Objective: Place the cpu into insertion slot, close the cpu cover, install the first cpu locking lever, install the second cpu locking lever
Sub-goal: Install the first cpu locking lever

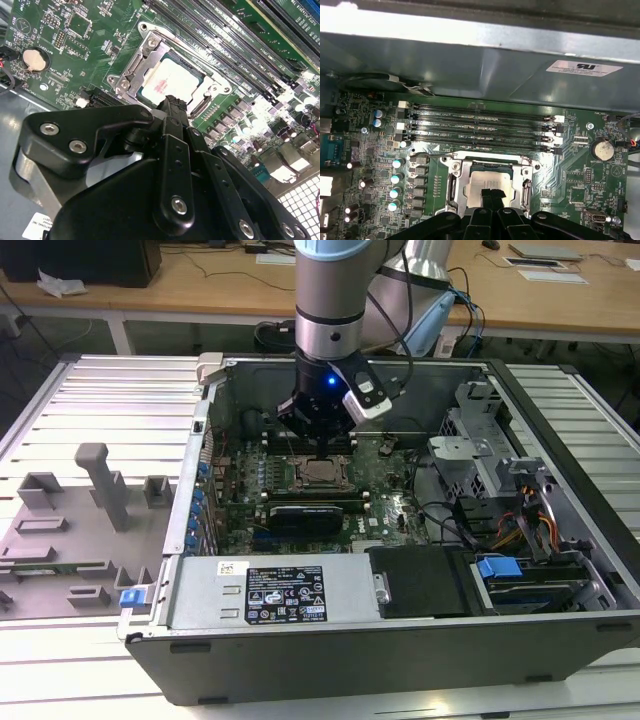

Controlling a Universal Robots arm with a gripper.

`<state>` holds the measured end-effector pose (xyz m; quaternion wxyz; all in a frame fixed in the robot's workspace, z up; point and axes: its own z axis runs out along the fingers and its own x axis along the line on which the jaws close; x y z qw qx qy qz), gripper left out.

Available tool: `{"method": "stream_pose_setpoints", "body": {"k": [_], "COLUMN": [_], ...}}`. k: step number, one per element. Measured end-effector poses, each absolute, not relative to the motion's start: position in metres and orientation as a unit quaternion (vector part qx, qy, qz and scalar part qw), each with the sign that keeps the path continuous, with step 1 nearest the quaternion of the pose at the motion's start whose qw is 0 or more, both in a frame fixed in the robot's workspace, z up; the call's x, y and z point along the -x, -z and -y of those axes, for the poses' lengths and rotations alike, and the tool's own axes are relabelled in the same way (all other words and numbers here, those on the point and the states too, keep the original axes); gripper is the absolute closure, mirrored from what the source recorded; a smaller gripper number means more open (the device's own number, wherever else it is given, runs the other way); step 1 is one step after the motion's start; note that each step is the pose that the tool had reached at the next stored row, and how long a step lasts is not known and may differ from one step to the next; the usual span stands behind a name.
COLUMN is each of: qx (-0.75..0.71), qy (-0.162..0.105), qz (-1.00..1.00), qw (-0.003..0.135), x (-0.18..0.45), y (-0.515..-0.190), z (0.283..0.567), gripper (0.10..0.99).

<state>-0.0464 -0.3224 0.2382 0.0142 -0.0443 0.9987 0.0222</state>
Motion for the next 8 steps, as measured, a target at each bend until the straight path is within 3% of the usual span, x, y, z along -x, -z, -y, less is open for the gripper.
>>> {"method": "stream_pose_setpoints", "body": {"k": [8], "qx": [0.044], "qy": [-0.022], "qz": [-0.999], "qw": [0.014], "x": [0.0539], "y": [-0.2383], "z": [0.3224], "gripper": [0.98]}}
